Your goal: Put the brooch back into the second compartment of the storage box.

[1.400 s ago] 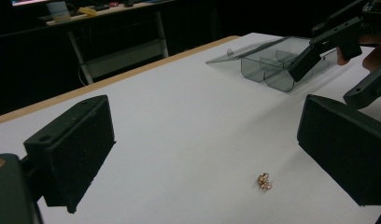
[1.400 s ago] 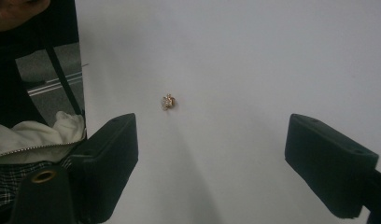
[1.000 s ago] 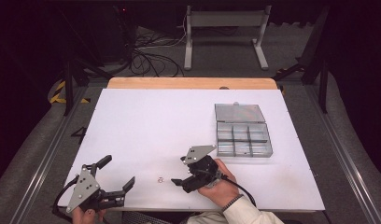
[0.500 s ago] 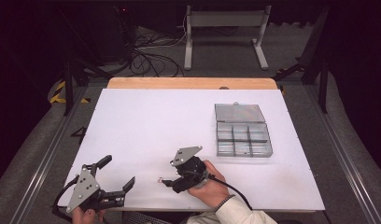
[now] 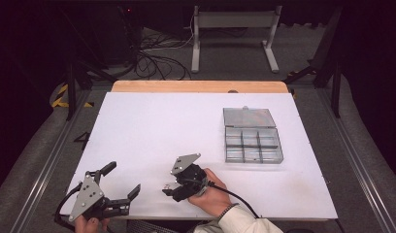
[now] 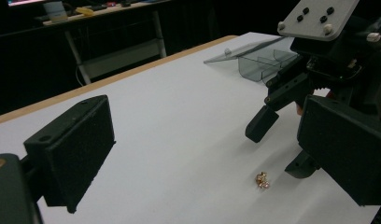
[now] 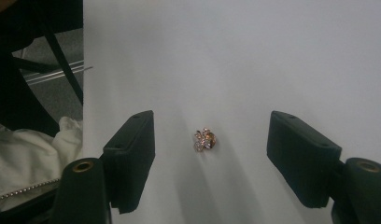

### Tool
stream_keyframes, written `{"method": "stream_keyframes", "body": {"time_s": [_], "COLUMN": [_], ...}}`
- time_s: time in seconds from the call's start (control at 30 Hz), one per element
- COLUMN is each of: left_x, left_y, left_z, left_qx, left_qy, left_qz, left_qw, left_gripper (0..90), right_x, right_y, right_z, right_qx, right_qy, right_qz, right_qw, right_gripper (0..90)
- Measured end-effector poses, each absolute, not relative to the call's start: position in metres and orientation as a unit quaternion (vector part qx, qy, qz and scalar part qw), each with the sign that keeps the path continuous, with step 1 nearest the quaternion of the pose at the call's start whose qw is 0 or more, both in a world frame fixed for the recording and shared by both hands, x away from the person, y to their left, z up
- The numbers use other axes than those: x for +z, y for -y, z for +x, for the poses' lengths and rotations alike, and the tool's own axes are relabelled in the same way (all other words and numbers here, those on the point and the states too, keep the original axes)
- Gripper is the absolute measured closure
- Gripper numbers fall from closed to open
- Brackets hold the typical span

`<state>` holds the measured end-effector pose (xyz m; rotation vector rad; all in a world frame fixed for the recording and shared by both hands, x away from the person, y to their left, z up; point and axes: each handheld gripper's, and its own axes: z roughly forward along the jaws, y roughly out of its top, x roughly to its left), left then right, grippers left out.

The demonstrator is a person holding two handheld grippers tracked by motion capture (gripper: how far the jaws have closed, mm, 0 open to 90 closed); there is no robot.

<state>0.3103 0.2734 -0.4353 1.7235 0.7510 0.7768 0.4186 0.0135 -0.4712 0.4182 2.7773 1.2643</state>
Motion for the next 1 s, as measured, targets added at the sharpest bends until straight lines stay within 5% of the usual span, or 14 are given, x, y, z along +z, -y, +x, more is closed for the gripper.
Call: {"method": "stream_keyframes", "body": {"time_s": [1.0], "left_x": [-0.436], "left_y": [-0.272], "left_z": [0.31], "left_qx": [0.322], "left_qy": [-0.313], "left_qz": [0.723], "left_qw": [0.526], "left_gripper": [4.6], "right_x": [-0.488], "right_y": [-0.029], "right_z": [0.417], "right_qx": [0.397], "right_qy": [-0.908], "right_qz": [0.124], "right_qw": [0.051], "right_gripper": [49.9]}}
